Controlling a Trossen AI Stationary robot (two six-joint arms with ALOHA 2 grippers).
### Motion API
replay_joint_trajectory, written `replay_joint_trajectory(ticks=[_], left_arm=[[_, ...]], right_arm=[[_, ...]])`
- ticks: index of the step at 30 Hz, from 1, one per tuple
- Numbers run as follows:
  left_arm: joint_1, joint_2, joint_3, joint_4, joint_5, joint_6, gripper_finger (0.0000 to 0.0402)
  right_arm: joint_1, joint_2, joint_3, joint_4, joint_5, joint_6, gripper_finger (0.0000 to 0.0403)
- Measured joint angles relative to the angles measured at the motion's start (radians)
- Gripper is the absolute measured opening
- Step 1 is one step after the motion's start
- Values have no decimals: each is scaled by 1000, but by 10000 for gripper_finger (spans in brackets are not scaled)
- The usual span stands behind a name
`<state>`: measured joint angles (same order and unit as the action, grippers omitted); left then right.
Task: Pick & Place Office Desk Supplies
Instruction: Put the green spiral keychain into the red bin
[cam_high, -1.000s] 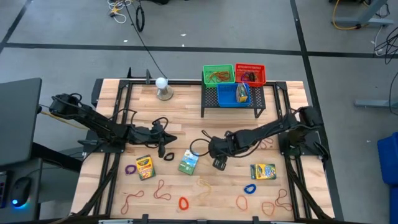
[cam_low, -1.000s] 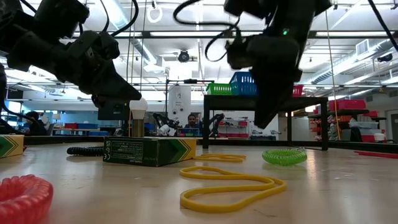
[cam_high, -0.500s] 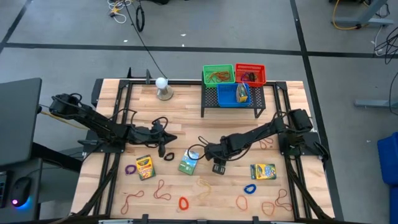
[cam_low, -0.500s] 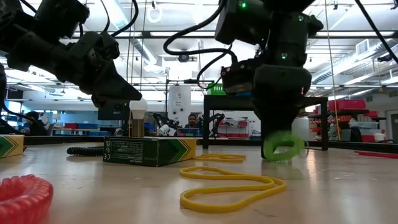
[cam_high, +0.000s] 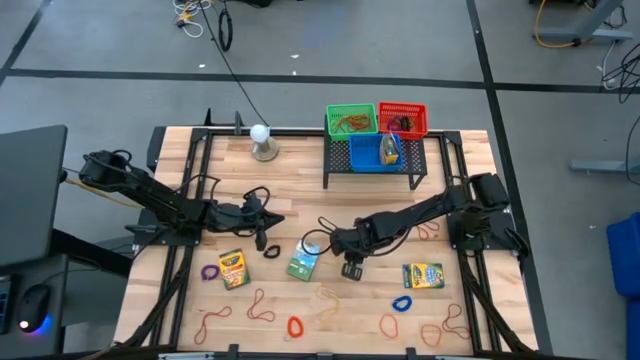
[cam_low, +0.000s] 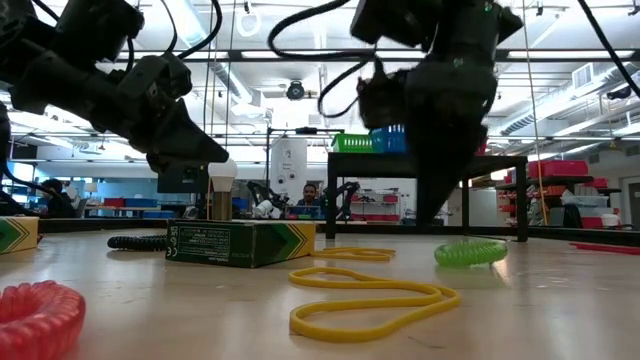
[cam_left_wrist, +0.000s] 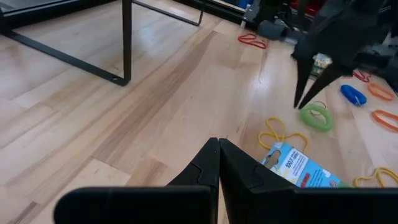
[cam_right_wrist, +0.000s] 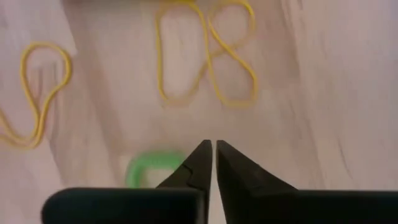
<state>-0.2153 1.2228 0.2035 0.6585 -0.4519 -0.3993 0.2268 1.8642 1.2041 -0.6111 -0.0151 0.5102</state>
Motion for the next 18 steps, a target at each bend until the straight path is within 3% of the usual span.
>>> replay_joint_trajectory(ticks=[12,18], left_arm=[[0,10,0,-3,-1,32,7],[0,10,0,-1,-1,31,8]], right_arm=[[32,2,0,-53,-97,89,144],[29,19,-1,-69,-41,120,135]])
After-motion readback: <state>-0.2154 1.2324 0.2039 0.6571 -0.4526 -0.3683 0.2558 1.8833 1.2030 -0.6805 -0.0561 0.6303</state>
